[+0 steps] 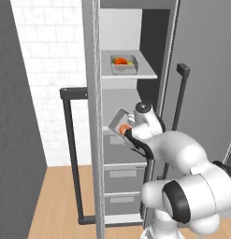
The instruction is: Take the meat container that has the shrimp and place it on the second highest rack of the freezer. Then take the vegetable container that has the squash and cucumber and place it on the highest rack of the freezer.
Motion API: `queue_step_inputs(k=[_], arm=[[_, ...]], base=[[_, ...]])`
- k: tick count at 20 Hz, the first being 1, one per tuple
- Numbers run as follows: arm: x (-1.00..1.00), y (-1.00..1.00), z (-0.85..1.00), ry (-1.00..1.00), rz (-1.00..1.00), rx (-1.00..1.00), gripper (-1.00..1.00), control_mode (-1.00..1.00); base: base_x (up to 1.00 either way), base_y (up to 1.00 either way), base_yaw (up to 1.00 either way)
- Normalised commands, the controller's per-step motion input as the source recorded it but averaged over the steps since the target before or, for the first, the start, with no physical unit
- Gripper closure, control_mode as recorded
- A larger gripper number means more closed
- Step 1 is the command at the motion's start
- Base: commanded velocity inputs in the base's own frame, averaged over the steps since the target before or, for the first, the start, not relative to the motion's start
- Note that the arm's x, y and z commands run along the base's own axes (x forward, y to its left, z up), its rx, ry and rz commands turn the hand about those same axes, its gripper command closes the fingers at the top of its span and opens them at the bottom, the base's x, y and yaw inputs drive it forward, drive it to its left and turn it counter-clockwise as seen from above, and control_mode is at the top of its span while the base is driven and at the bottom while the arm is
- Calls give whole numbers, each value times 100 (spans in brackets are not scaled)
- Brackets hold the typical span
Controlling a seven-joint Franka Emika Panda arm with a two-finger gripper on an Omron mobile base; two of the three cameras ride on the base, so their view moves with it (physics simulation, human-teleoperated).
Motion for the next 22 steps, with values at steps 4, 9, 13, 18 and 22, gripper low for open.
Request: queue_step_inputs(k=[4, 9, 13, 18, 22], arm=[[22, 20, -25, -8, -37, 23, 100, -100], [20, 0, 7, -11, -6, 21, 100, -100], [13, 0, 6, 0, 0, 12, 100, -100], [41, 0, -1, 1, -5, 1, 100, -100], [27, -1, 0, 0, -4, 19, 100, -100]], base=[[0, 0, 0], [0, 0, 0], [0, 0, 0], [0, 0, 0], [0, 0, 0]])
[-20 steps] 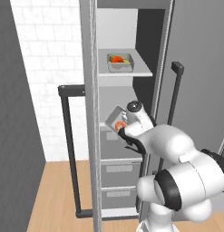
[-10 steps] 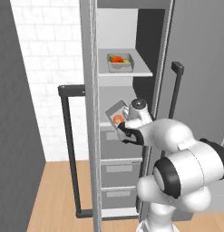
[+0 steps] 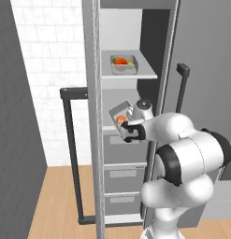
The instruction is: Take the meat container that has the shrimp and place it on the second highest rack of the freezer. Then take the vegetable container that has the squash and cucumber and place it on the highest rack of the freezer.
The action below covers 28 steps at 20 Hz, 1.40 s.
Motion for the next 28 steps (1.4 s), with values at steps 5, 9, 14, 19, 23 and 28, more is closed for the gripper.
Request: queue_step_inputs(k=[5, 9, 14, 19, 23, 28], arm=[[47, 0, 0, 0, 0, 10, 100, -100], [52, 0, 0, 0, 0, 1, 100, -100], [54, 1, 0, 0, -4, 0, 100, -100], [51, 9, 0, 0, -7, 0, 100, -100], [45, 14, -1, -1, -14, 0, 100, -100], [37, 21, 0, -3, -20, 0, -100, -100]], base=[[0, 0, 0], [0, 0, 0], [0, 0, 0], [0, 0, 0], [0, 0, 0], [0, 0, 0]])
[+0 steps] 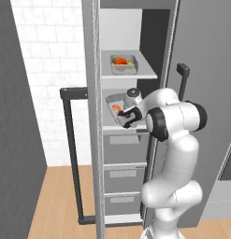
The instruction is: Take the meat container that has the shrimp and place it on the second highest rack of the freezer. Then take the vegetable container that has the squash and cucumber and place it on the highest rack of the freezer.
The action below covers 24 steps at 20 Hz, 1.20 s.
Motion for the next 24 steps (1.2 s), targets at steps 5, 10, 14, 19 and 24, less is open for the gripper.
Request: queue_step_inputs(k=[5, 10, 14, 19, 24], arm=[[-30, 4, 1, -12, -15, 3, -100, -100], [-80, -27, 25, -9, 2, 3, -100, -100], [-88, -29, 71, -11, 19, 0, -100, -100], [-35, -36, 100, -2, 38, 0, -100, -100], [-55, -21, 100, 0, 46, 2, -100, -100]], base=[[0, 0, 0], [0, 0, 0], [0, 0, 0], [0, 0, 0], [0, 0, 0]])
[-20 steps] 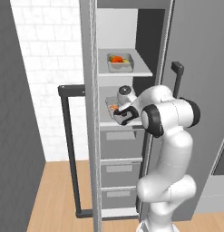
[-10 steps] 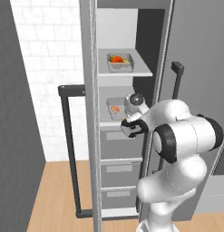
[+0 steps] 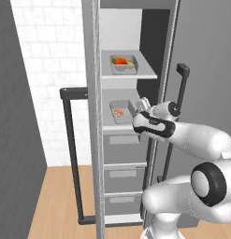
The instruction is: Take the meat container that has the shrimp and place it on the second highest rack of the freezer. Then take the vegetable container that has the squash and cucumber and place it on the highest rack of the freezer.
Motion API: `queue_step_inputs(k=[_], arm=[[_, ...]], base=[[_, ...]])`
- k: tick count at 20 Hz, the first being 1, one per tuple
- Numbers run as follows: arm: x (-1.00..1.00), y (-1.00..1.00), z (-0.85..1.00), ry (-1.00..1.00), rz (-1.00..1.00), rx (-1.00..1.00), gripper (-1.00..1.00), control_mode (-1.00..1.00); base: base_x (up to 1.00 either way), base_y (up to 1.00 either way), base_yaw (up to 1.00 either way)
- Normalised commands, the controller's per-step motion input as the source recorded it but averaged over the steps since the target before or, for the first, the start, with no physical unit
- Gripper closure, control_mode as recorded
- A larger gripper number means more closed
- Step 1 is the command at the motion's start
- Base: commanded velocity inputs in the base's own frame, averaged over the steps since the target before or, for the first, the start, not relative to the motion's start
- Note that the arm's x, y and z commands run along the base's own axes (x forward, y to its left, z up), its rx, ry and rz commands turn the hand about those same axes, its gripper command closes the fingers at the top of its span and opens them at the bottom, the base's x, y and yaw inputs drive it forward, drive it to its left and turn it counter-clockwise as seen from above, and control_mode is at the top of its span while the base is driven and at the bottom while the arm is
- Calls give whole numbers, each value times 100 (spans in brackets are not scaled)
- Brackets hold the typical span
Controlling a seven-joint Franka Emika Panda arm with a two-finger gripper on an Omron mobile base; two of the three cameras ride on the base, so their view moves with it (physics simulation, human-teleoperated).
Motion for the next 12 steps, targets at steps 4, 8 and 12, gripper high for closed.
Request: queue_step_inputs(k=[4, 8, 12], arm=[[-92, 0, 100, 5, 52, -1, -100, -100], [-100, 5, 65, 11, 60, -22, -100, -100], [-100, 3, 40, 8, 57, -45, -100, -100]], base=[[0, 0, 0], [0, 0, 0], [0, 0, 0]])
